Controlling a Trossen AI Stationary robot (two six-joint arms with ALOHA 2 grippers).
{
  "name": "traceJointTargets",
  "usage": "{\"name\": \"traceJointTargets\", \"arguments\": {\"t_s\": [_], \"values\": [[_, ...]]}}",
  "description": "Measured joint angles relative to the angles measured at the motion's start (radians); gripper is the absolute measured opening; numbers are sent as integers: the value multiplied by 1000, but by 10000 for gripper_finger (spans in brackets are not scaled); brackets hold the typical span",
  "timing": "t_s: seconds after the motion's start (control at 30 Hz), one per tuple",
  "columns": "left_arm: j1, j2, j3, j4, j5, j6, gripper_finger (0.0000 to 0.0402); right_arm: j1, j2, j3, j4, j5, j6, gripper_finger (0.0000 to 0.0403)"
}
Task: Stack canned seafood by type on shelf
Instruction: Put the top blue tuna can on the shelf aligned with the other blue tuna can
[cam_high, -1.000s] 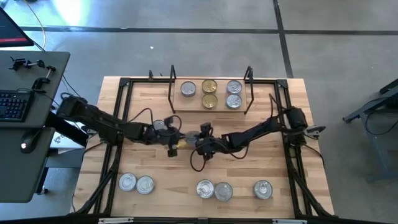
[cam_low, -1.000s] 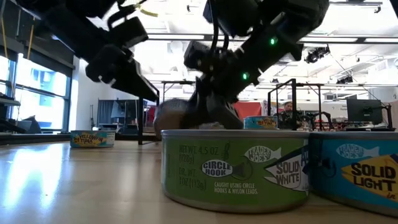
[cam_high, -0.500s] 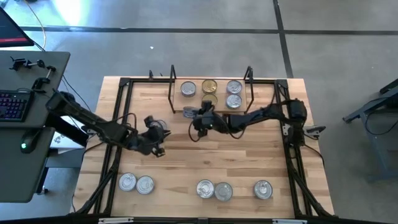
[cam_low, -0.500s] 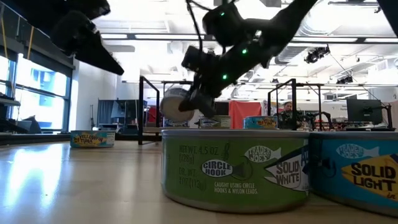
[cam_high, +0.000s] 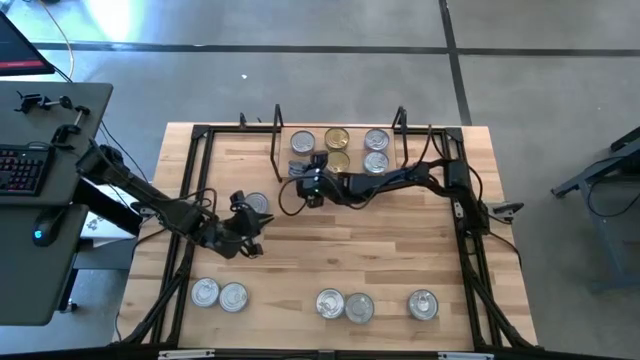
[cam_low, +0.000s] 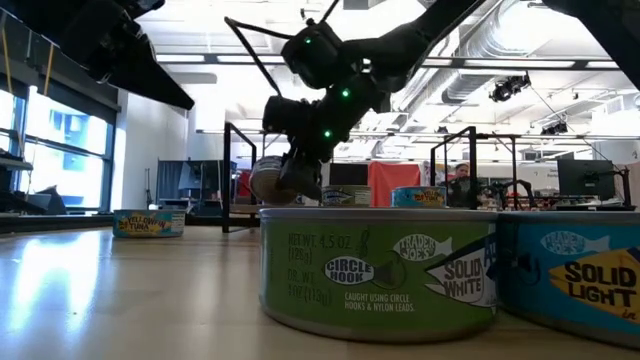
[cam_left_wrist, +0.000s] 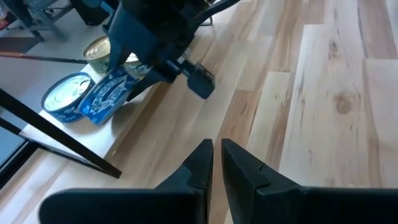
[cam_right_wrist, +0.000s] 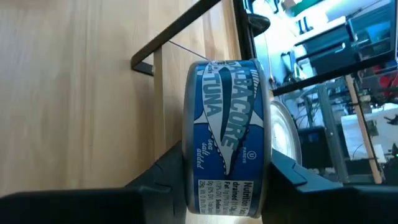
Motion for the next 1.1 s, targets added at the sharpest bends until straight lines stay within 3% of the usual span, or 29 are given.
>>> {"name": "traceJointTargets", "arguments": {"t_s": [0.23, 0.33, 0.67, 1.1], "values": [[0, 0, 0, 1, 0, -1, 23, 0, 4, 12, -16, -4, -2, 208], [0, 0, 0, 1, 0, -1, 23, 0, 4, 12, -20, -3, -3, 228], [0, 1, -1, 2, 0, -3, 23, 1, 4, 13, -63, 8, 4, 235], [0, 1, -1, 2, 1, -18, 23, 3, -1, 13, -134, 8, 153, 236]]}}
